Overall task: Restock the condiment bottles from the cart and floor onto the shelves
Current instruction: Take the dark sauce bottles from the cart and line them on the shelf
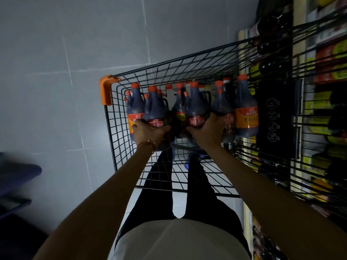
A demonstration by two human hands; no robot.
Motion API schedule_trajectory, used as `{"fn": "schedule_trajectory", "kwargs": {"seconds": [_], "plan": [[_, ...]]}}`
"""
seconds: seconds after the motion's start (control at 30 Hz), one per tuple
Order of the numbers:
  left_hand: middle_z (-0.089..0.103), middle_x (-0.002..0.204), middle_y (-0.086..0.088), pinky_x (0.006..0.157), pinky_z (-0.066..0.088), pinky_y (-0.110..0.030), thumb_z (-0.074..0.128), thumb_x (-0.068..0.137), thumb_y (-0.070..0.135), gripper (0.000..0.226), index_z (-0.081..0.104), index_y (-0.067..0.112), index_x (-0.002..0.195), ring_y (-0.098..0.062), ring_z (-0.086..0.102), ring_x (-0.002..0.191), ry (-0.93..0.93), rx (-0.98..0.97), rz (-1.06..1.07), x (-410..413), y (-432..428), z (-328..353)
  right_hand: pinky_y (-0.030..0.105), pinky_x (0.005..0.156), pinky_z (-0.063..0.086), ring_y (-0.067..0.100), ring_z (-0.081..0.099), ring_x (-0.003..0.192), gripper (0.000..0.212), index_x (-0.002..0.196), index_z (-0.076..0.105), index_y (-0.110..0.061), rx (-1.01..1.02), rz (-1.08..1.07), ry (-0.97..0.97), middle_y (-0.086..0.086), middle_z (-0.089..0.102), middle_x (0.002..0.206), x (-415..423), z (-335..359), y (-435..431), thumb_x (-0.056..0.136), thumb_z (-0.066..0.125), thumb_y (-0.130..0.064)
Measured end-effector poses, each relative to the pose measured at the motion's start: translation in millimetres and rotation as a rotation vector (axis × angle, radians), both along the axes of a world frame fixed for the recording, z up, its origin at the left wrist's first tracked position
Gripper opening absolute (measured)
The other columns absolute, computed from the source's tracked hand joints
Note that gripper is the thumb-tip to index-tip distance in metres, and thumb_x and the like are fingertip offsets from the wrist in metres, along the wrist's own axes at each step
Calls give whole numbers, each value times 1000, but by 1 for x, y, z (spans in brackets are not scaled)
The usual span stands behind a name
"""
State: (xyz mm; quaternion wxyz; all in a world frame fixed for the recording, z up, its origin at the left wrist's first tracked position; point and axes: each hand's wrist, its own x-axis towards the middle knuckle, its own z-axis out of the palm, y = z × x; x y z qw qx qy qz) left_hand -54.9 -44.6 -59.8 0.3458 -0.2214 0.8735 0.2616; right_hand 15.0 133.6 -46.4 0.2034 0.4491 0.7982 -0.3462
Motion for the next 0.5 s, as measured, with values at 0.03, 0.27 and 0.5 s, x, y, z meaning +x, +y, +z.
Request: {"fn": "schedule_trajectory", "kwargs": {"seconds": [0.03,0.27,0.5], "plan": [[47,128,-16,100,51,-54,92,56,57,107,39,7,135,-36,51,117,-4,0,-18,0,0,-1,52,115,36,44,35,138,96,142,42,-1,8,7,-11,27,37,146,-1,0,0,70,95,-38],[44,136,-20,105,48,-53,83,67,66,107,35,8,143,-38,49,125,-44,-5,-177,-3,-2,5,42,110,37,38,38,138,96,147,34,1,-1,47,51,23,41,148,6,4,-7,76,91,-29],[66,124,-9,95,53,-37,85,70,60,86,48,12,132,-29,65,113,37,53,-259,-7,-2,9,43,103,48,35,54,130,118,149,35,-5,-70,110,19,15,52,145,0,2,3,58,99,-45]]}}
